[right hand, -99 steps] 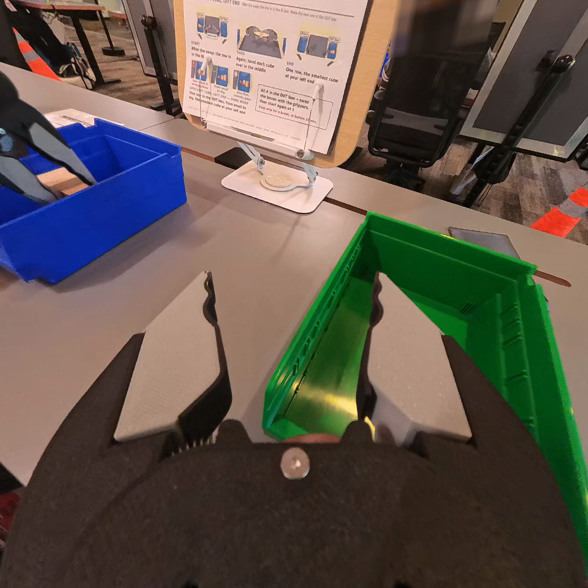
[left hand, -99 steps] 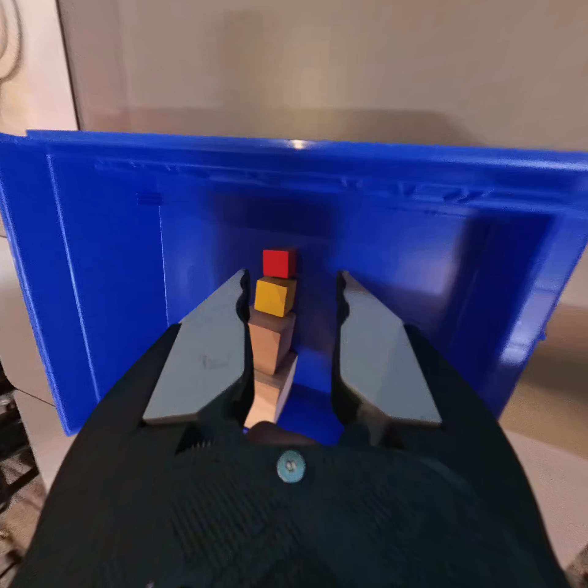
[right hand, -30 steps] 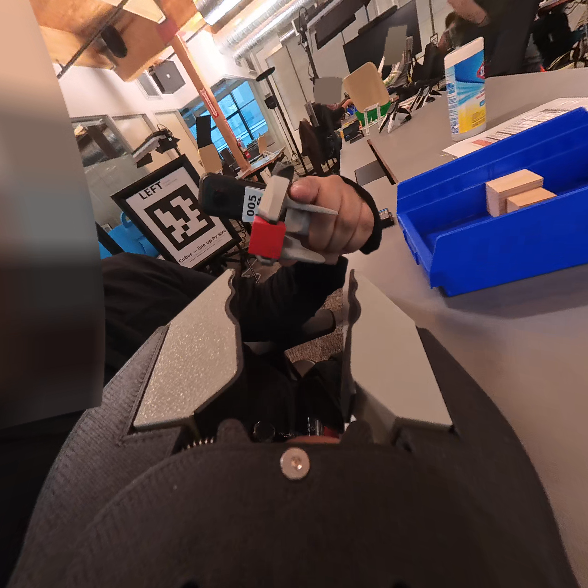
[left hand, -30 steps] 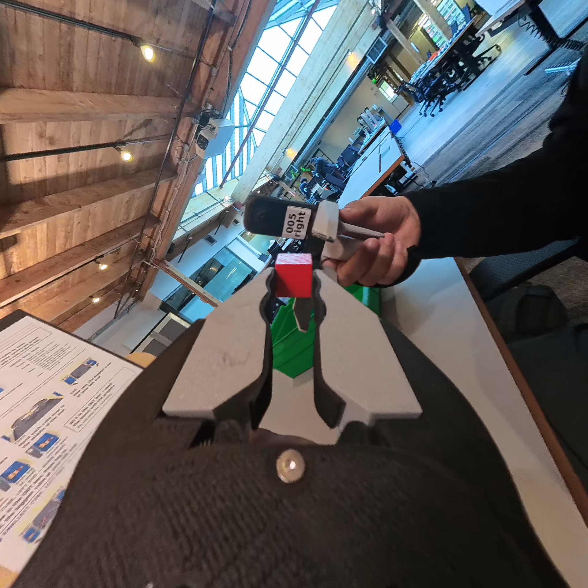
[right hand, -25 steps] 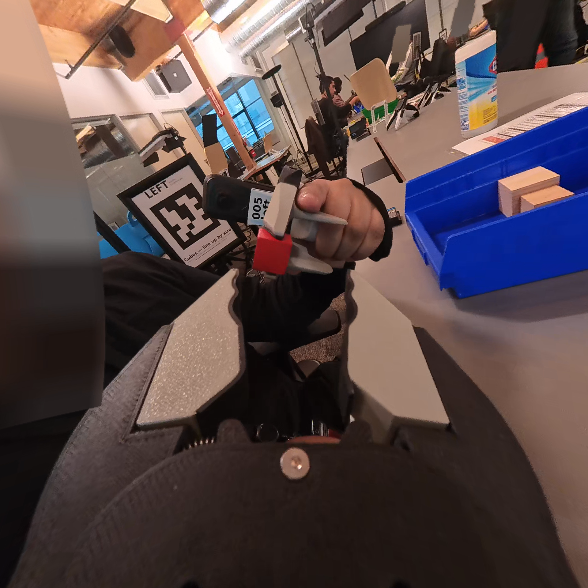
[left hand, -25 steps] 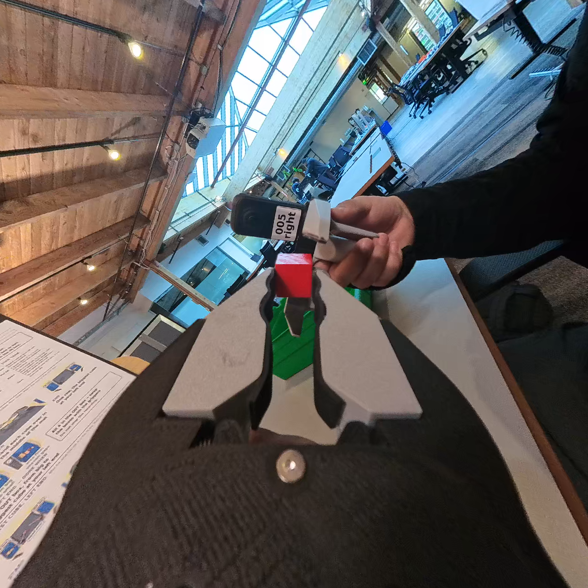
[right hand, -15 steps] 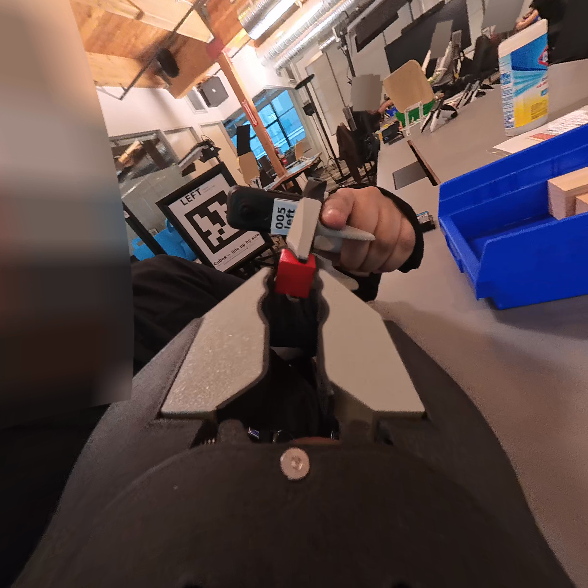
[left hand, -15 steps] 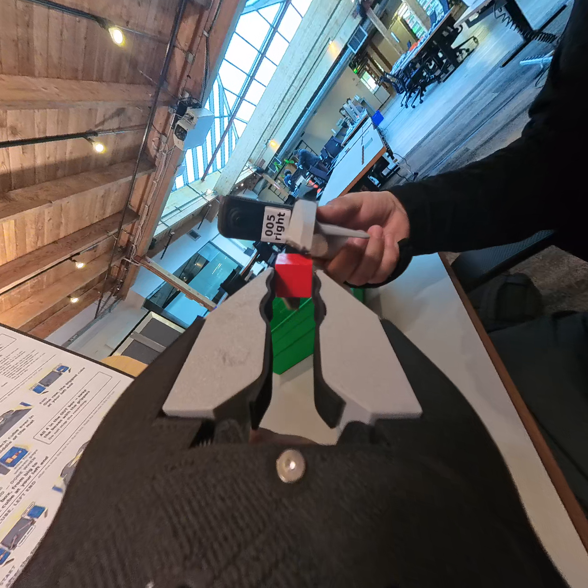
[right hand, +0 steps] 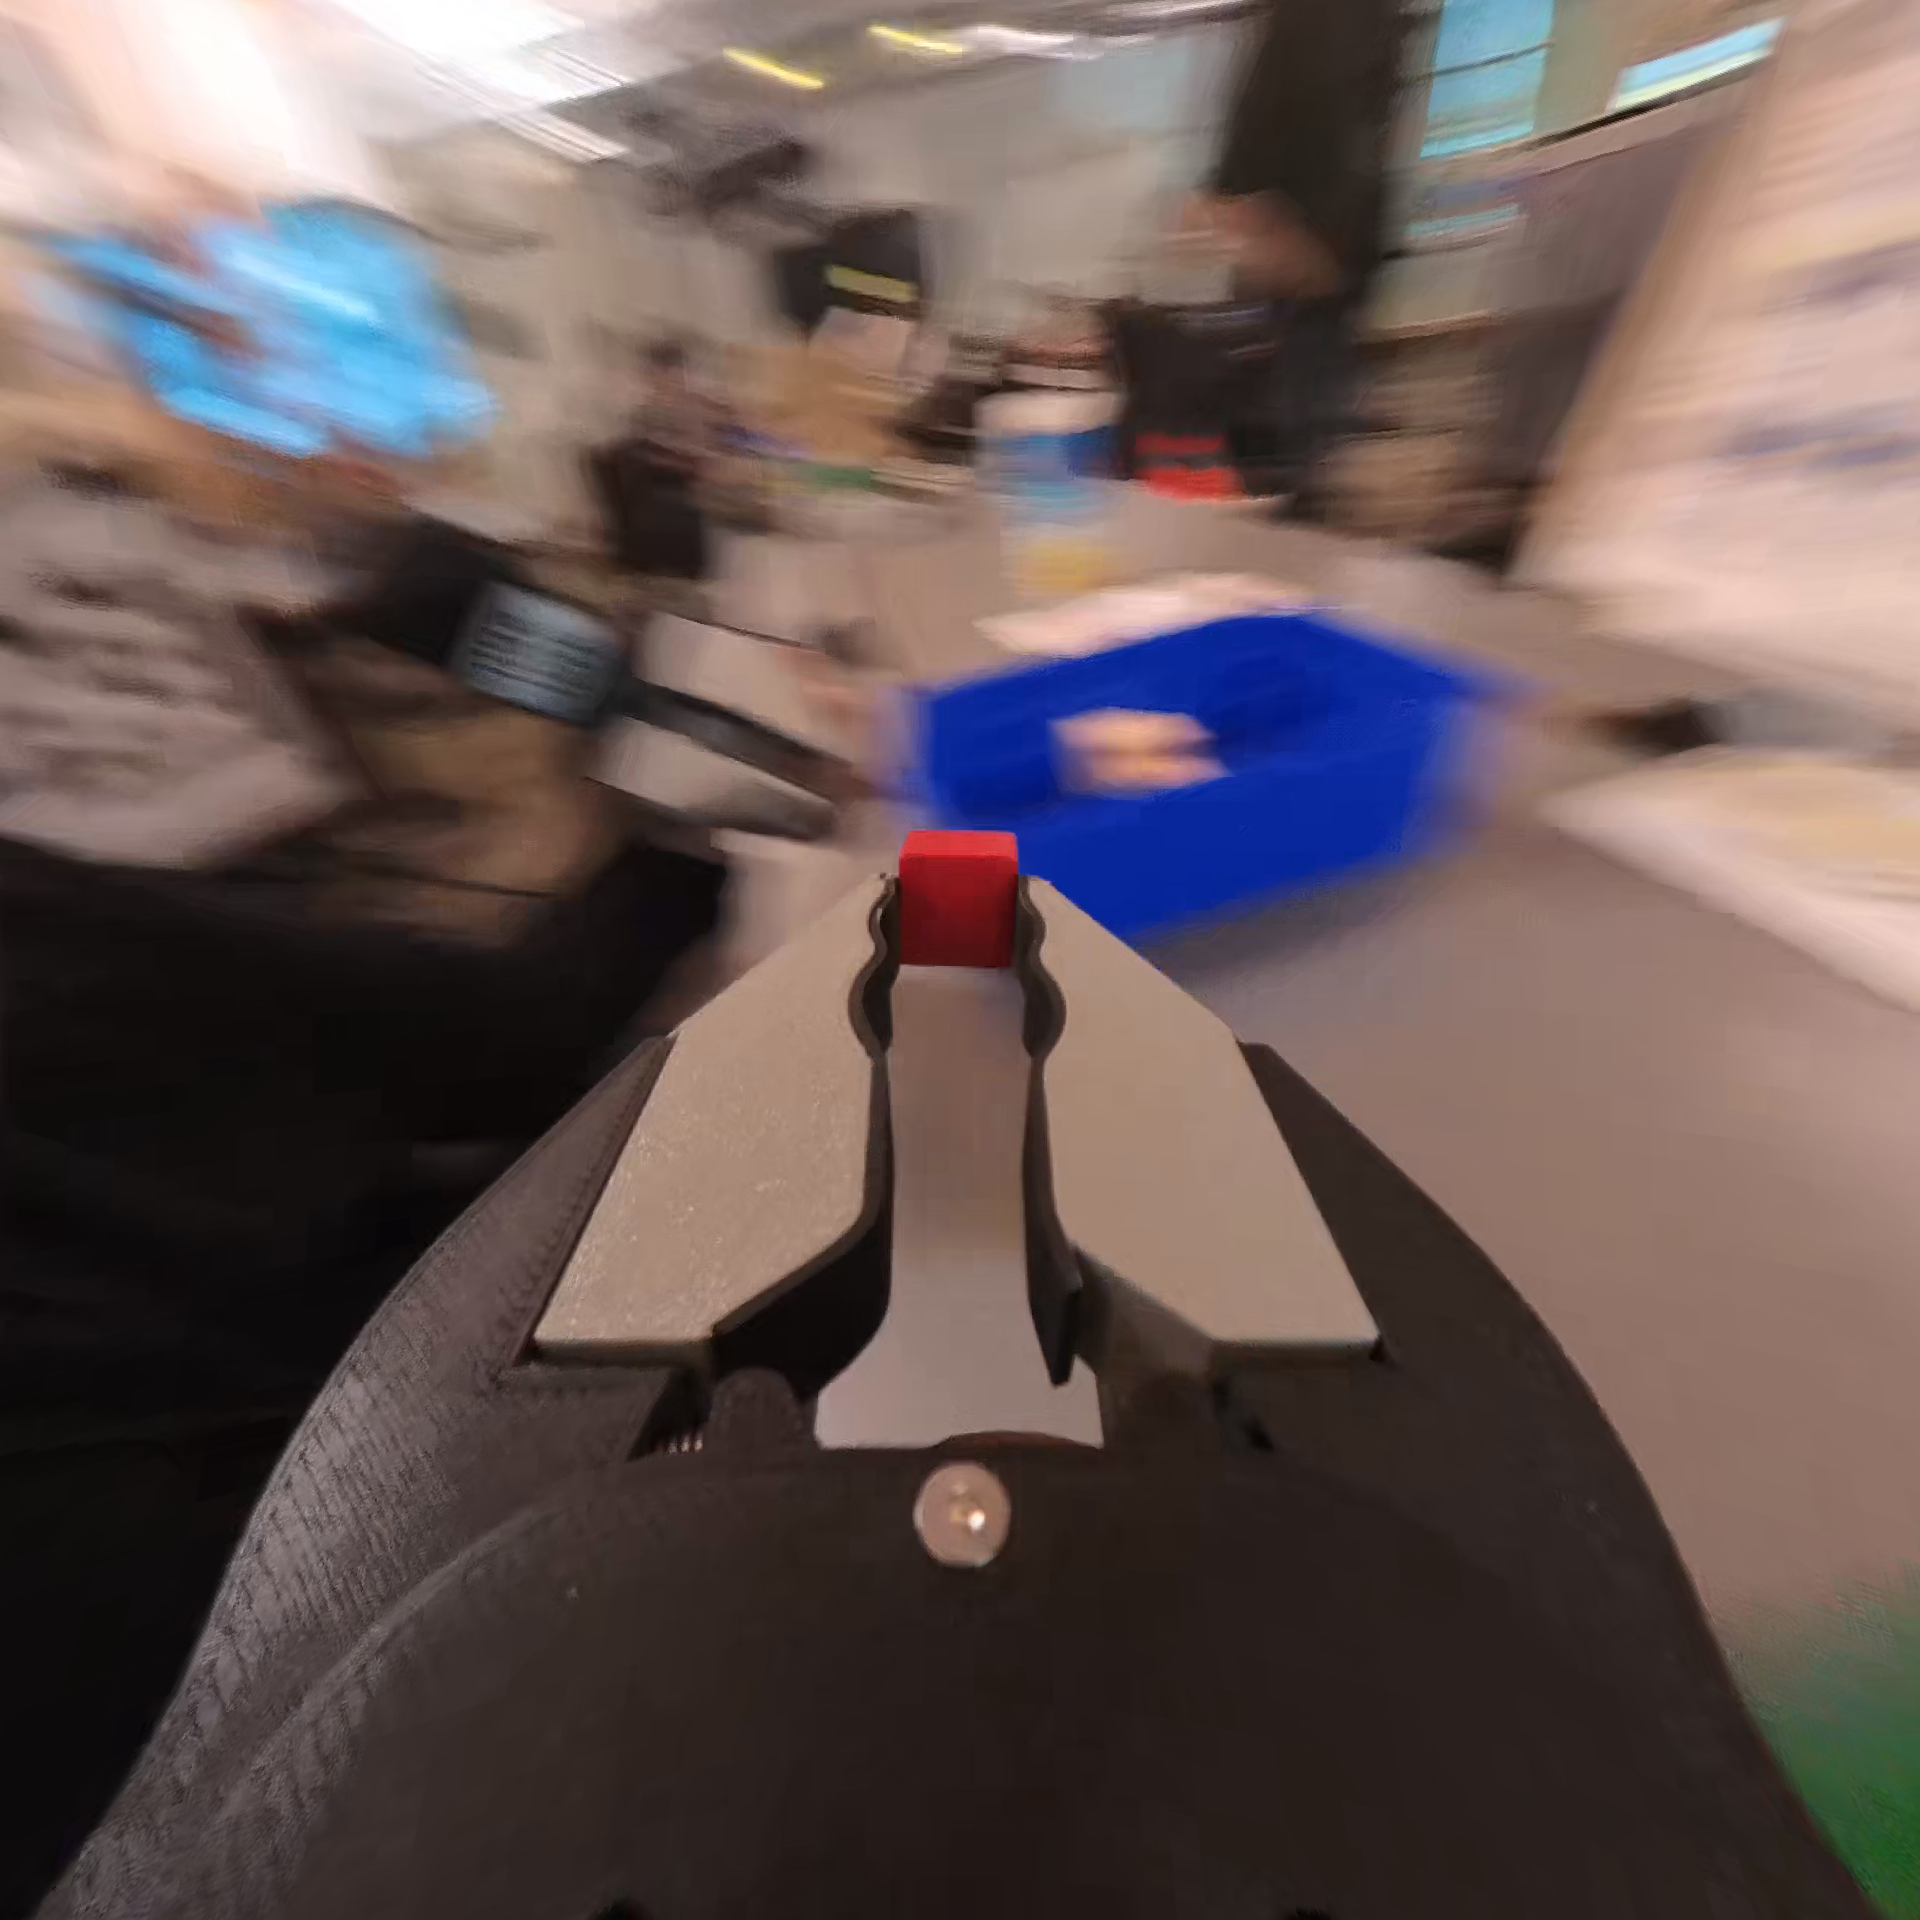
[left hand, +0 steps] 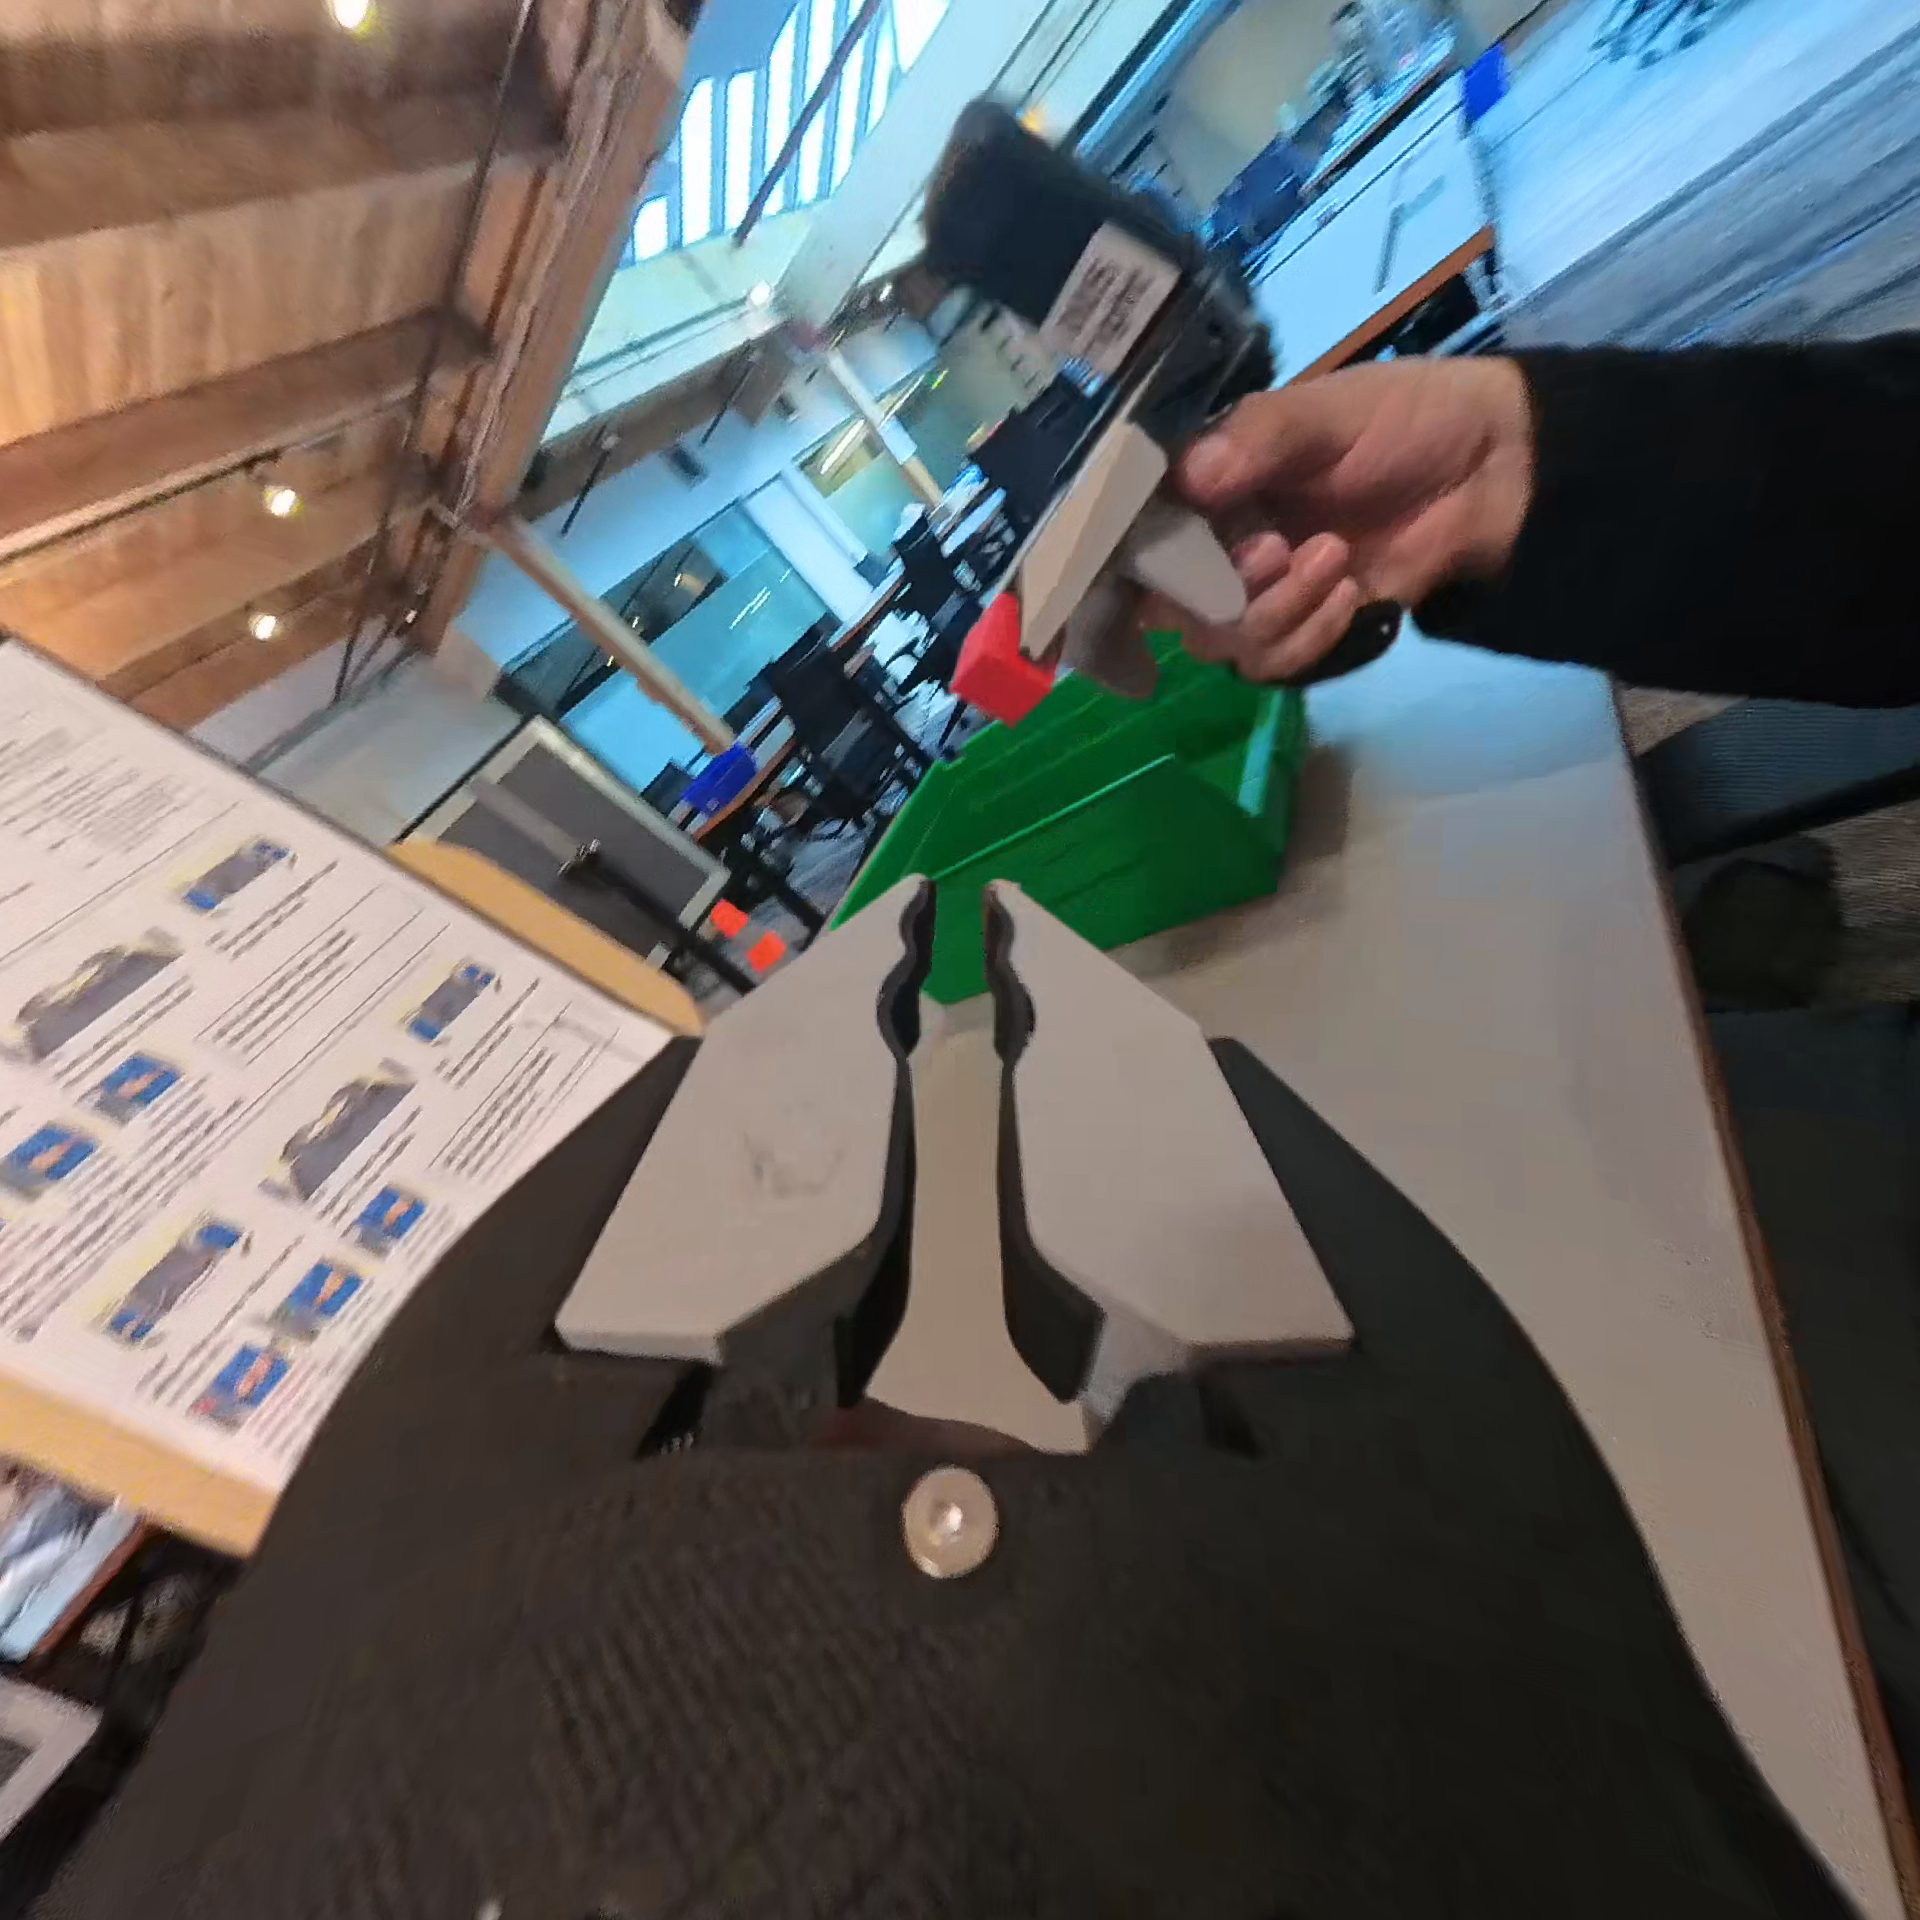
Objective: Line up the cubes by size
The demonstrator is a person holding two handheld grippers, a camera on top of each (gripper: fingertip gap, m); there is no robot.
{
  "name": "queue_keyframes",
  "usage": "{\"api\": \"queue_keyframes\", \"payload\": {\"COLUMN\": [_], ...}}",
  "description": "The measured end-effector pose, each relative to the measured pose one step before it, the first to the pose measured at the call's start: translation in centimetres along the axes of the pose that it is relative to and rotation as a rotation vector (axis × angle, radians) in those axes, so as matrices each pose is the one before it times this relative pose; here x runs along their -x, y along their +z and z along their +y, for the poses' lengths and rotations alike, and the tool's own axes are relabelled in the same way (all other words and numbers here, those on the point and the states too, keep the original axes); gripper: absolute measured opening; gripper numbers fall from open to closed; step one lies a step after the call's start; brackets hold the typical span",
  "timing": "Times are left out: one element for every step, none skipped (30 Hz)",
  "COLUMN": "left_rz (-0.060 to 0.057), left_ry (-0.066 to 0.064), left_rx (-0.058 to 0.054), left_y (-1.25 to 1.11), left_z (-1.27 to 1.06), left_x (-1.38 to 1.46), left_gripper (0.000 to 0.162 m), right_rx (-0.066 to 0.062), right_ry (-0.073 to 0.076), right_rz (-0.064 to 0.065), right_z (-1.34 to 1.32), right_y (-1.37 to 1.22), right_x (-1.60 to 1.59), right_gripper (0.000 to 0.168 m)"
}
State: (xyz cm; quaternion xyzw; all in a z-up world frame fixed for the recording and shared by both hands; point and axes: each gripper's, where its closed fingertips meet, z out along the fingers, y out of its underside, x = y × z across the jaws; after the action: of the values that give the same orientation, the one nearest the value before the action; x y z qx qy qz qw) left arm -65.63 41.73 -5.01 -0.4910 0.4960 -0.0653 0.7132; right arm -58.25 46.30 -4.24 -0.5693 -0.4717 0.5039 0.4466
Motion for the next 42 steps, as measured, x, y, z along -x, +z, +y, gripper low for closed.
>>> {"api": "queue_keyframes", "payload": {"left_rz": [-0.0127, -0.004, -0.0063, -0.0052, -0.0001, 0.0011, -0.0014, -0.0008, 0.0039, 0.0038, -0.002, -0.0062, -0.0057, -0.0029, -0.0018, 0.0015, 0.0079, 0.0119, 0.0097, 0.0017, -0.0055, -0.0062, -0.0026, -0.0053, -0.0116, -0.0172, -0.0244, -0.0279, -0.0299, -0.0231, -0.0165, -0.0193, -0.0239, -0.024, -0.0237, -0.0257, -0.0277, -0.0283, -0.0274, -0.0267, -0.0265, -0.021], "left_ry": [-0.0206, -0.0161, -0.0067, 0.0034, 0.0108, 0.0119, 0.007, -0.0012, -0.0093, -0.0096, -0.0022, 0.0044, 0.0045, 0.0017, -0.0008, -0.0028, -0.003, -0.0029, -0.005, -0.0057, -0.0053, -0.0113, -0.0225, -0.0311, -0.0344, -0.034, -0.0323, -0.0314, -0.0324, -0.0321, -0.0292, -0.0224, -0.0147, -0.0122, -0.0138, -0.0119, -0.0069, -0.0015, 0.0011, 0.0018, 0.0022, 0.0006], "left_rx": [0.0253, 0.0194, 0.0085, 0.0018, -0.0007, -0.004, -0.0121, -0.0173, -0.0151, -0.011, -0.0064, -0.0004, 0.0035, 0.0038, -0.0001, -0.005, -0.0068, -0.0036, 0.0057, 0.0161, 0.0208, 0.0223, 0.0212, 0.0176, 0.018, 0.0205, 0.019, 0.0178, 0.017, 0.0162, 0.0144, 0.0101, 0.0069, 0.0094, 0.013, 0.0111, 0.0097, 0.0118, 0.0139, 0.015, 0.0139, 0.0143], "left_y": [-0.237, -0.251, -0.275, -0.292, -0.271, -0.254, -0.24, -0.226, -0.205, -0.169, -0.152, -0.117, -0.092, -0.068, -0.029, -0.01, 0.013, 0.018, 0.05, 0.08, 0.068, 0.057, 0.028, 0.003, -0.034, -0.058, -0.084, -0.098, -0.124, -0.136, -0.167, -0.196, -0.242, -0.26, -0.282, -0.284, -0.295, -0.284, -0.244, -0.212, -0.148, -0.057], "left_z": [0.41, 0.324, 0.158, 0.049, -0.005, -0.088, -0.235, -0.345, -0.342, -0.265, -0.159, -0.028, 0.08, 0.105, 0.092, 0.039, 0.038, 0.092, 0.218, 0.369, 0.43, 0.448, 0.43, 0.364, 0.371, 0.416, 0.403, 0.417, 0.41, 0.392, 0.347, 0.253, 0.164, 0.162, 0.202, 0.179, 0.184, 0.225, 0.274, 0.282, 0.261, 0.282], "left_x": [0.52, 0.297, 0.238, 0.161, 0.069, 0.06, 0.085, 0.092, 0.036, 0.028, 0.101, 0.131, 0.125, 0.089, 0.06, 0.004, -0.122, -0.183, -0.133, 0.027, 0.161, 0.197, 0.208, 0.319, 0.482, 0.614, 0.755, 0.82, 0.868, 0.763, 0.645, 0.65, 0.664, 0.655, 0.655, 0.684, 0.7, 0.698, 0.678, 0.66, 0.65, 0.566], "left_gripper": [0.004, 0.004, 0.004, 0.004, 0.005, 0.006, 0.007, 0.007, 0.007, 0.007, 0.007, 0.007, 0.007, 0.007, 0.007, 0.007, 0.006, 0.004, 0.004, 0.004, 0.005, 0.006, 0.007, 0.008, 0.009, 0.01, 0.011, 0.012, 0.014, 0.015, 0.016, 0.016, 0.016, 0.016, 0.017, 0.017, 0.017, 0.016, 0.016, 0.016, 0.016, 0.017], "right_rx": [0.0296, 0.0336, 0.0308, 0.05, 0.0712, 0.0878, 0.0944, 0.089, 0.073, 0.0555, 0.0468, 0.0361, 0.0353, 0.0332, 0.0243, 0.0199, 0.0195, 0.0172, 0.017, 0.0186, 0.0234, 0.0305, 0.0228, -0.0629, -0.031, -0.0106, 0.0091, 0.0289, 0.0291, 0.008, -0.0186, -0.0423, -0.0534, -0.0605, -0.067, -0.0662, -0.0712, -0.0909, -0.1006, -0.0889, -0.0721, -0.0581], "right_ry": [-0.0675, -0.0526, -0.0329, -0.0308, -0.0415, -0.0535, -0.0671, -0.0632, -0.0503, -0.0361, -0.0372, -0.0506, -0.0554, -0.0454, -0.0304, -0.0148, -0.0034, -0.0016, -0.001, 0.0021, 0.0061, 0.0071, 0.0081, 0.021, 0.0142, 0.0074, 0.0087, 0.0125, 0.013, 0.0132, 0.0133, 0.0162, 0.0164, 0.0123, 0.0081, 0.0051, -0.0003, -0.0021, 0.0022, -0.003, -0.0102, -0.0131], "right_rz": [0.1399, 0.1289, 0.0889, 0.035, 0.0213, 0.0356, 0.0285, 0.0096, -0.0085, -0.0356, -0.0497, -0.0457, -0.0406, -0.0438, -0.0404, -0.0383, -0.0392, -0.0309, -0.0243, -0.0304, -0.0319, -0.0265, -0.0272, -0.0075, 0.0024, 0.0075, 0.0159, 0.0243, 0.0229, 0.0241, 0.0242, 0.0288, 0.0335, 0.0347, 0.0451, 0.0618, 0.0507, 0.0279, 0.012, -0.004, -0.0138, -0.0172], "right_z": [0.008, 0.25, 0.415, 0.717, 1.104, 1.463, 1.683, 1.719, 1.536, 1.268, 1.042, 0.791, 0.703, 0.569, 0.365, 0.245, 0.207, 0.17, 0.199, 0.258, 0.393, 0.516, 0.401, -0.944, -0.465, -0.111, 0.172, 0.463, 0.496, 0.248, -0.086, -0.459, -0.695, -0.919, -1.167, -1.318, -1.591, -2.066, -2.362, -2.263, -2.039, -1.768], "right_y": [-1.829, -1.554, -1.021, -0.432, -0.029, 0.224, 0.492, 0.727, 0.893, 0.974, 0.974, 0.923, 0.87, 0.828, 0.791, 0.722, 0.676, 0.66, 0.658, 0.682, 0.738, 0.79, 0.642, -0.144, -0.119, -0.027, 0.011, -0.073, -0.264, -0.54, -0.873, -1.173, -1.374, -1.537, -1.622, -1.653, -1.618, -1.522, -1.345, -1.066, -0.766, -0.51], "right_x": [-2.802, -2.978, -2.655, -1.994, -1.856, -2.052, -1.827, -1.385, -0.951, -0.349, 0.088, 0.284, 0.366, 0.456, 0.384, 0.298, 0.262, 0.114, 0.032, 0.157, 0.21, 0.184, 0.241, -0.139, -0.226, -0.215, -0.253, -0.353, -0.29, -0.279, -0.247, -0.266, -0.255, -0.128, -0.123, -0.214, 0.131, 0.699, 1.15, 1.561, 1.842, 1.992], "right_gripper": [0.019, 0.018, 0.018, 0.018, 0.019, 0.019, 0.019, 0.019, 0.019, 0.019, 0.019, 0.019, 0.019, 0.019, 0.019, 0.019, 0.019, 0.019, 0.019, 0.019, 0.019, 0.019, 0.021, 0.019, 0.019, 0.021, 0.033, 0.044, 0.05, 0.053, 0.053, 0.05, 0.047, 0.046, 0.045, 0.04, 0.041, 0.041, 0.04, 0.037, 0.037, 0.037]}}
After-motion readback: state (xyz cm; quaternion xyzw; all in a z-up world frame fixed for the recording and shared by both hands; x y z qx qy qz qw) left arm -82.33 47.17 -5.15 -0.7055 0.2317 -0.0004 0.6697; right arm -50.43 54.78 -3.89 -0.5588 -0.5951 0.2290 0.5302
